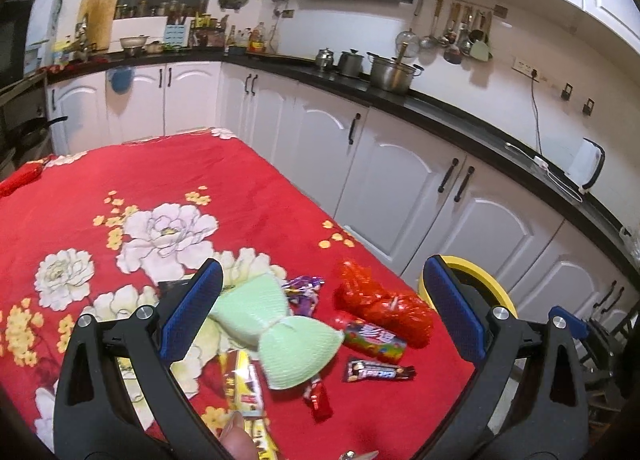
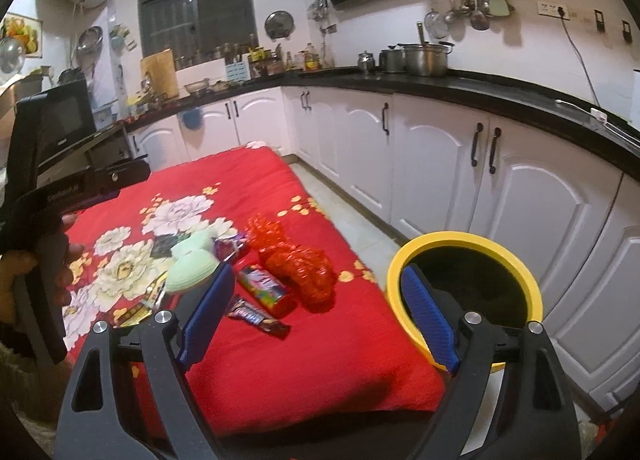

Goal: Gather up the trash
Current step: 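Move both tools back over the table toward the remaining wrappers, then lower the right tool to the dark candy bar while the left tool approaches the yellow snack bag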

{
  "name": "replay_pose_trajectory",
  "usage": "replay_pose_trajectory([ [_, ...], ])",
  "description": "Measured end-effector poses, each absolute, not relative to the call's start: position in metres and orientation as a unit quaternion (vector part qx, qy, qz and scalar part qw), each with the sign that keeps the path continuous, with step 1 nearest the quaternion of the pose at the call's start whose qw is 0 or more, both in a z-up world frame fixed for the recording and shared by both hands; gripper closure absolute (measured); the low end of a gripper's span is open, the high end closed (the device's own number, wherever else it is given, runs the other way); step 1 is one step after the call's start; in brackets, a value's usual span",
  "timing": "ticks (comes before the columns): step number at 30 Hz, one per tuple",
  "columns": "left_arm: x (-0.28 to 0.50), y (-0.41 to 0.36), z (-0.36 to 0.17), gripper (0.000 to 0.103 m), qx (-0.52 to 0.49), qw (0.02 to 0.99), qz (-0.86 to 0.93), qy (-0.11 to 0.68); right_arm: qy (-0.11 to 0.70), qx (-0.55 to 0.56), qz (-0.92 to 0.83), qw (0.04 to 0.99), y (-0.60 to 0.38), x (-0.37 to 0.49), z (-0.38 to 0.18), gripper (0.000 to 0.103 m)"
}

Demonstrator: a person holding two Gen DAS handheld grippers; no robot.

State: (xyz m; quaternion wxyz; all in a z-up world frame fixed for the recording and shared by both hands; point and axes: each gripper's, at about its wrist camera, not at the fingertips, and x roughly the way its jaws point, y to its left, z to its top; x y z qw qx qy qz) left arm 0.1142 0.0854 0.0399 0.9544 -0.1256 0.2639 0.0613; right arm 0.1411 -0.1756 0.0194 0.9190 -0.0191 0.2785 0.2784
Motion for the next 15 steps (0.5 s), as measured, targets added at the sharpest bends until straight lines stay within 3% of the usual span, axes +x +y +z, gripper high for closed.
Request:
replay_pose_trajectory([
  [15,0.097,0.130,0.019,0.011,-0.160,0.939,0.095,0.290,0.300,-0.063,0.320,0.896,-0.132,0.125,0.000,0.020],
])
